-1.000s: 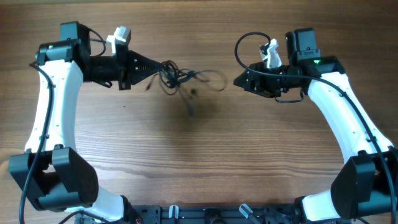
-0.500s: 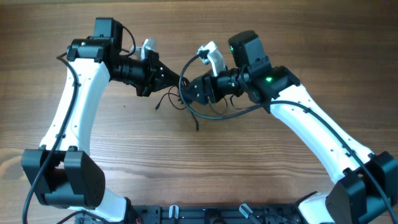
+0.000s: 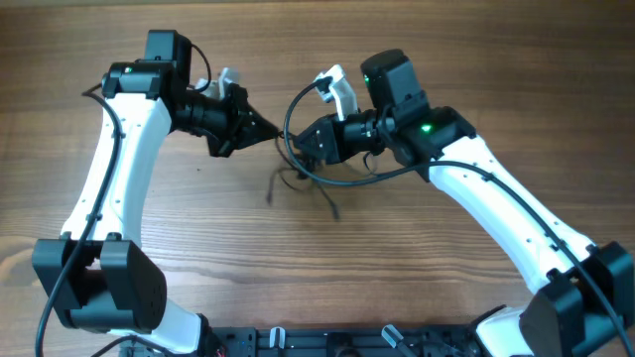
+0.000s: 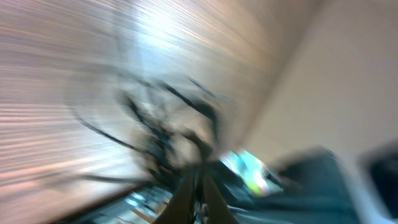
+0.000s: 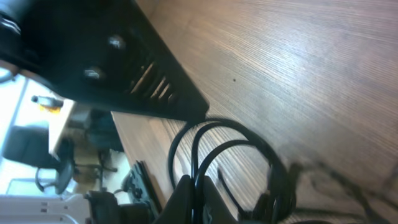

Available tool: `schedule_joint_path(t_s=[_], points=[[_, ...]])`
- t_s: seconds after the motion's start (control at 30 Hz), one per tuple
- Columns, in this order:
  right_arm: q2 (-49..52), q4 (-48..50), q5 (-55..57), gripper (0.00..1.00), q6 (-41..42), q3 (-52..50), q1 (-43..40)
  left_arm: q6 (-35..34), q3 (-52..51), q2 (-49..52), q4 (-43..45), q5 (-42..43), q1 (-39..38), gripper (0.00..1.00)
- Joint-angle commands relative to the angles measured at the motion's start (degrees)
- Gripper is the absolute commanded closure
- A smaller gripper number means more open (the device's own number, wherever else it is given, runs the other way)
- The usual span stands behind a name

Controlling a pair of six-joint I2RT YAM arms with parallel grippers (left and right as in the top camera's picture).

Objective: Untangle cables

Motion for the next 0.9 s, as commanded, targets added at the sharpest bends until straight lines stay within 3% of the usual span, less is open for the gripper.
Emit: schedule_joint_path(t_s=[0.0, 0.2, 0.23, 0.27, 0.3, 0.4, 0.5, 0.6, 0.67, 0.73, 0.77, 0.87], points=[[-9.55, 2.73, 0.94, 0.96, 9.38, 0.98, -4.46, -2.12, 0.31, -0.52, -0.35, -19.04, 1.51, 0.93], [-14.67, 8.11, 1.07, 0.96, 14.21, 0.98, -5.97, -1.38, 0.31, -0.52, -0.76, -17.75, 1.44, 0.76], [-14.47, 7.37, 1.79, 0.96, 14.21, 0.98, -5.97, 2.84, 0.31, -0.52, -1.05, -13.18, 1.46, 0.65], [-14.08, 4.98, 4.87, 0.96, 14.21, 0.98, -5.97, 12.44, 0.31, -0.52, -1.11, -4.00, 1.53, 0.40], [-13.44, 1.86, 9.31, 0.96, 14.16, 0.96, -5.97, 19.41, 0.31, -0.52, -1.51, 4.46, 1.90, 0.00], [-10.08, -3.87, 13.40, 0.96, 12.11, 0.92, -5.97, 32.37, 0.31, -0.52, -2.84, 18.99, 2.21, 0.00], [-5.42, -3.19, 7.58, 0.96, 11.93, 0.92, -5.81, 33.09, 0.31, -0.52, -2.84, 20.20, 1.86, 0.00], [-1.86, 1.79, 2.36, 0.96, 17.16, 0.92, -3.96, 33.11, 0.31, -0.52, -2.03, 20.11, -0.22, 0.00], [-0.74, 5.22, 1.62, 0.96, 20.15, 0.92, -1.86, 32.85, 0.31, -0.52, -0.76, 16.76, -1.84, 0.15], [-0.74, 9.99, -1.84, 0.96, 23.17, 0.94, -1.55, 32.85, 0.31, -0.52, -0.85, 13.31, -2.29, 0.20], [-0.74, 13.03, -3.69, 0.96, 25.57, 0.94, -1.57, 32.85, 0.31, -0.52, -1.11, 11.69, -2.38, 0.33], [-0.74, 14.84, -4.59, 0.96, 27.50, 0.94, -1.57, 32.92, 0.31, -0.52, -1.42, 10.38, -2.38, 0.43]])
